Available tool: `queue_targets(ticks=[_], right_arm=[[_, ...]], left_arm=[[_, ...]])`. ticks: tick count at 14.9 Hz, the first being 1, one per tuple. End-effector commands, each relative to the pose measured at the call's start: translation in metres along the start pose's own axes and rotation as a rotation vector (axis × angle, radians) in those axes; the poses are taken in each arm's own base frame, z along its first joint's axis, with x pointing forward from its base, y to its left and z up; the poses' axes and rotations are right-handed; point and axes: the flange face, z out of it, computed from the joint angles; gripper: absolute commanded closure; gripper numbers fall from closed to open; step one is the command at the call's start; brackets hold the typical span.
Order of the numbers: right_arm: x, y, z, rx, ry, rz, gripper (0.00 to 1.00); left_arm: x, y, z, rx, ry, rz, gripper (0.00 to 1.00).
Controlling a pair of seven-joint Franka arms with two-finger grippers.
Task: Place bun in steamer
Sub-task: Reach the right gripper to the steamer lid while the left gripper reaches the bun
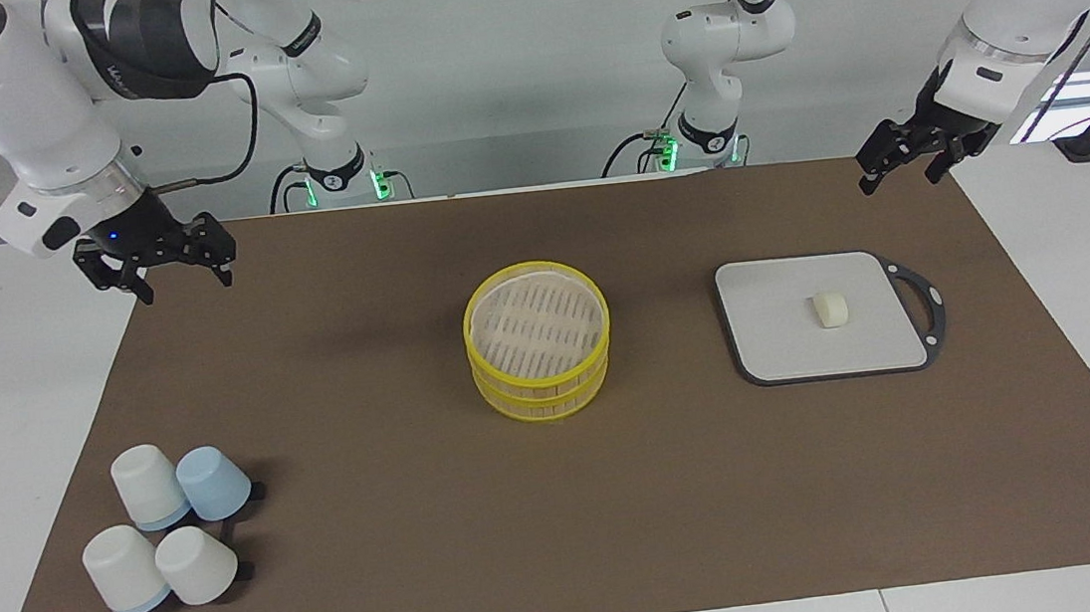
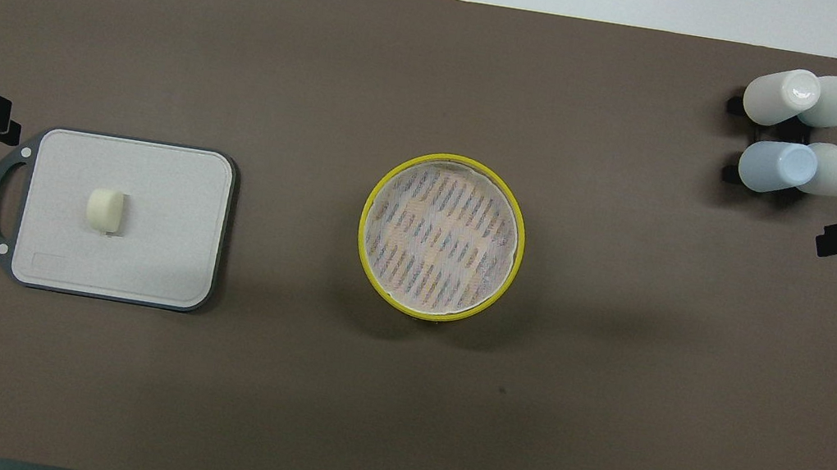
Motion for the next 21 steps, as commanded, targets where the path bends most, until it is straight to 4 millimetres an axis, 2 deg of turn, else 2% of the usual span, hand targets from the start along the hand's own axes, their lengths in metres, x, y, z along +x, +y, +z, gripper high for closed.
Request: queue_targets(ticks=[1,3,9,11,12,13,16,19,21], right_arm=[[-0.006,0.0,0.001,-0.012,-0.009,-0.029,0.0],[-0.008,-0.002,0.002,-0.008,-0.028,-0.026,0.0],[-0.009,-0.003,0.002,-0.002,-0.032,-0.023,0.0],[-0.007,-0.009,0.002,0.001,-0.025,-0.018,0.0],[-0.004,-0.022,0.001,-0.003,-0.02,-0.009,0.0],[0.002,-0.053,0.001,-0.012,-0.016,-0.008,0.0],[0.024,-0.121,-0.002,-0.019,0.008,0.064,0.0],[0.052,-0.196,0.008,-0.01,0.011,0.137,0.0],[0.066,-0.253,0.023,-0.008,0.011,0.218,0.0]], left_arm=[[0.002,0.0,-0.006,0.019,0.024,-0.002,0.0],[0.002,-0.004,-0.006,0.019,0.02,0.002,0.0],[-0.001,0.003,-0.003,0.02,0.001,0.006,0.0],[-0.004,0.008,-0.007,0.019,0.013,0.011,0.0],[-0.009,-0.001,-0.013,0.018,0.022,-0.002,0.0],[-0.009,-0.001,-0.011,0.02,0.024,-0.002,0.0],[-0.016,-0.005,0.008,0.017,0.052,-0.008,0.0],[-0.016,-0.008,0.028,0.016,0.085,-0.009,0.0],[-0.014,-0.01,0.032,0.017,0.089,-0.011,0.0]])
